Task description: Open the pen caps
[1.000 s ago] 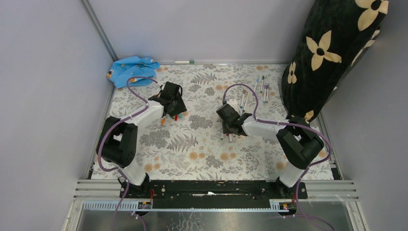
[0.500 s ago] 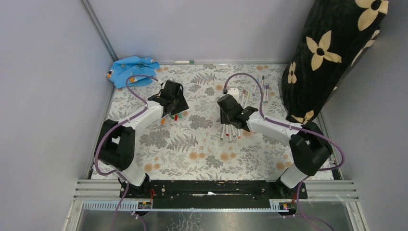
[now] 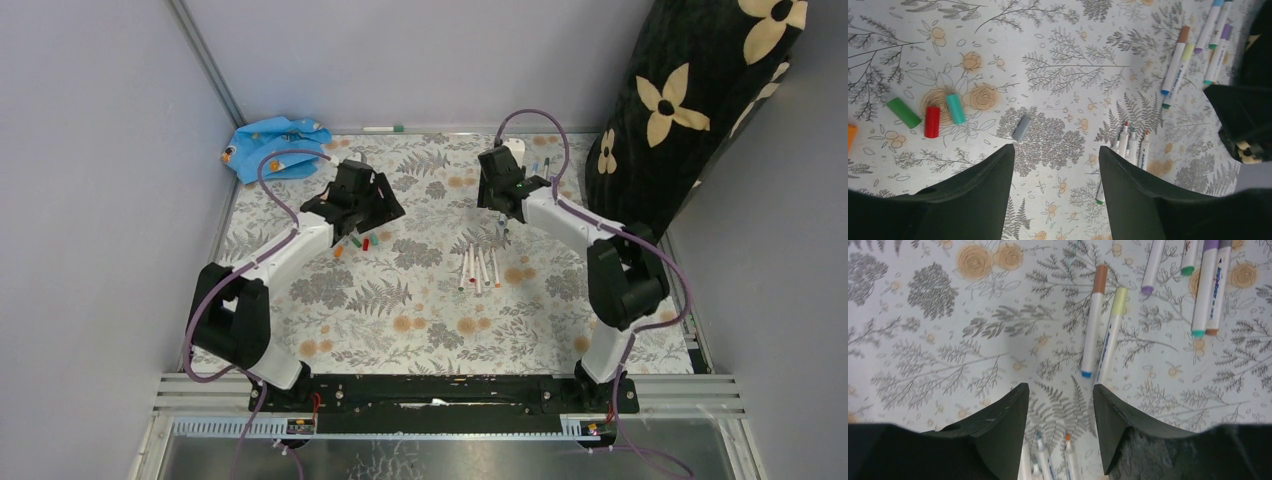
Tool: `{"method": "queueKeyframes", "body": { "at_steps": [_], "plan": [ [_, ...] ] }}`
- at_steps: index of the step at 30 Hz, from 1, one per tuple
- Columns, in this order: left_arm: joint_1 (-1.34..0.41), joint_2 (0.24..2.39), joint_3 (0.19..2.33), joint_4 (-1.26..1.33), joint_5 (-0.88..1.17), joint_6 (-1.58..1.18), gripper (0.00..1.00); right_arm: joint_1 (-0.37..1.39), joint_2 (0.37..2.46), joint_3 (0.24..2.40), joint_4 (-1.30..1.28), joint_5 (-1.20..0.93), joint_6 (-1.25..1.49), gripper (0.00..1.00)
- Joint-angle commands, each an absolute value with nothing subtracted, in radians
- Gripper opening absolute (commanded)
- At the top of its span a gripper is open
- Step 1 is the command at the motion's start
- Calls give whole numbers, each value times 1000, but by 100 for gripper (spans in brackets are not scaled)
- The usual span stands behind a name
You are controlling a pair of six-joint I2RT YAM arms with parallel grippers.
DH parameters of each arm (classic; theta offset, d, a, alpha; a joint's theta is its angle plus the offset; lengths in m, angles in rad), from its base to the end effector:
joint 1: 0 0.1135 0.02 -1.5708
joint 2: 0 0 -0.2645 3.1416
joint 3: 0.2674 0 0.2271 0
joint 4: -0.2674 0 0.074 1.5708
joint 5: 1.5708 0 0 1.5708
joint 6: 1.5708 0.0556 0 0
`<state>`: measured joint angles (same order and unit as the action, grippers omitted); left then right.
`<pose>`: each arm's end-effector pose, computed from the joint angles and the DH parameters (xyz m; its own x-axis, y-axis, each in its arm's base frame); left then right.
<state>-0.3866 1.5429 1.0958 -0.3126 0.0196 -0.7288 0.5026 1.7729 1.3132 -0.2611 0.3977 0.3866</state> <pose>0.3053 -0.1254 0.2481 -0.7357 -0.4194 -0.5319 -0.1338 0.8597 -0.4929 0.3522 0.1690 0.2465 -0.6070 0.0630 -0.7922 0.0429 0.9980 0.0465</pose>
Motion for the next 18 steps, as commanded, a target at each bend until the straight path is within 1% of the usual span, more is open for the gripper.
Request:
{"method": "queueKeyframes", "body": {
  "at_steps": [1, 4, 9, 18],
  "plan": [
    [-396, 1506, 1109, -231, 52, -733, 71, 455, 1867, 1424, -270, 360, 344, 57],
    [-396, 1499, 1108, -223, 48, -743, 74, 422, 1940, 1490, -283, 340, 339, 57],
    [-398, 1493, 1101, -205, 45, -755, 74, 390, 2034, 1572, -305, 323, 339, 57],
    [-407, 1490, 1093, -168, 50, -777, 75, 363, 2136, 1622, -313, 292, 343, 57]
  ]
}}
